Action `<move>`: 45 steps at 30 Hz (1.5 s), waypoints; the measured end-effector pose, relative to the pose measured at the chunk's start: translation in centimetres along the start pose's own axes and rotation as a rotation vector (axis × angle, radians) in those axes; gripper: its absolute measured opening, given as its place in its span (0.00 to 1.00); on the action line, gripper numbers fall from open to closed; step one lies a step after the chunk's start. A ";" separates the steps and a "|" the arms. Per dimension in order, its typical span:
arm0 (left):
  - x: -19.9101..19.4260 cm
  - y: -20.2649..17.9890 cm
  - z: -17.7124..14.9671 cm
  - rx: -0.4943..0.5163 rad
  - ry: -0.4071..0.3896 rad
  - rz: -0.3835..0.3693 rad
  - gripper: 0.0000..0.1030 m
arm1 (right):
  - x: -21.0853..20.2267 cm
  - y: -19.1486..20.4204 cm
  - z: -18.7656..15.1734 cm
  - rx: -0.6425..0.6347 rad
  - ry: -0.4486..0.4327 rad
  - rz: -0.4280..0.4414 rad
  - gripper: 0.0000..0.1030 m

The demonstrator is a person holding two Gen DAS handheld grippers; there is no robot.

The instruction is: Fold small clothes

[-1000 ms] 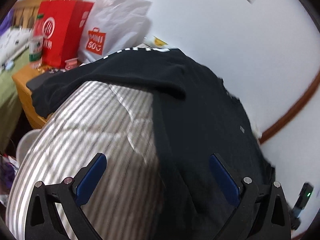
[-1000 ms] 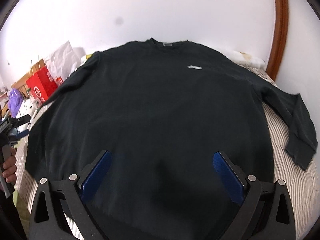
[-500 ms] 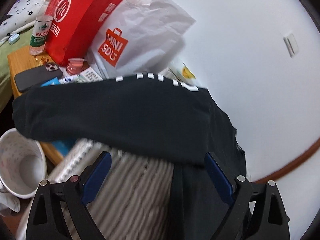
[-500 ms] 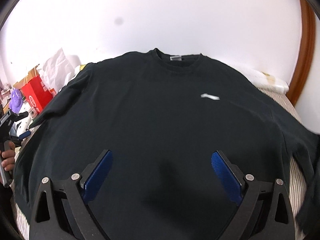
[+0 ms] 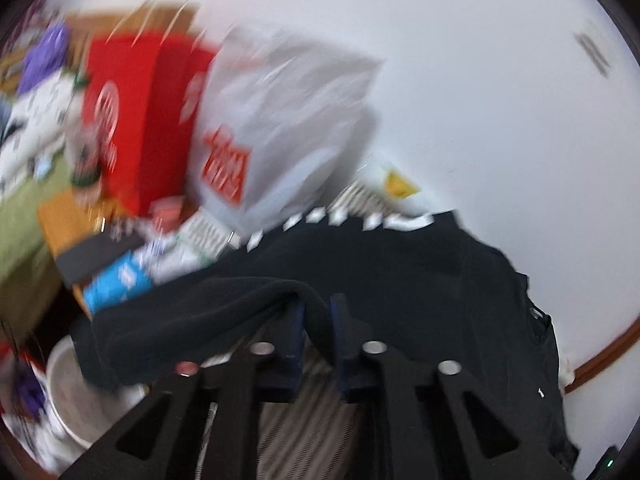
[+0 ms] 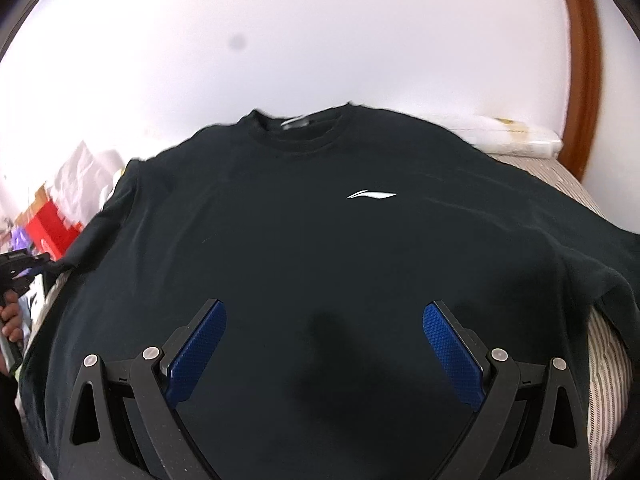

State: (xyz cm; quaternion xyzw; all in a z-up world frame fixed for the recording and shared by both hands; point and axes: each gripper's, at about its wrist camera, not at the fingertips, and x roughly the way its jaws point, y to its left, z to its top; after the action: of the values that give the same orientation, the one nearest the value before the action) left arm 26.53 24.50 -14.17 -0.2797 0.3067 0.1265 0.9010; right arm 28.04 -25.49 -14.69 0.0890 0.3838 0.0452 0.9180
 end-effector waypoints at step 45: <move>1.4 -6.4 -7.9 0.363 0.159 -0.039 0.64 | -1.8 8.3 1.9 -0.218 -0.045 0.108 0.84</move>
State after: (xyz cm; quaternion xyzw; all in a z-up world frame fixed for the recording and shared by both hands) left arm 26.35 14.74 -17.50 -0.1277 0.3893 0.0288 0.9117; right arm 27.99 -17.93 -10.47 0.0103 0.3506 0.1342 0.9268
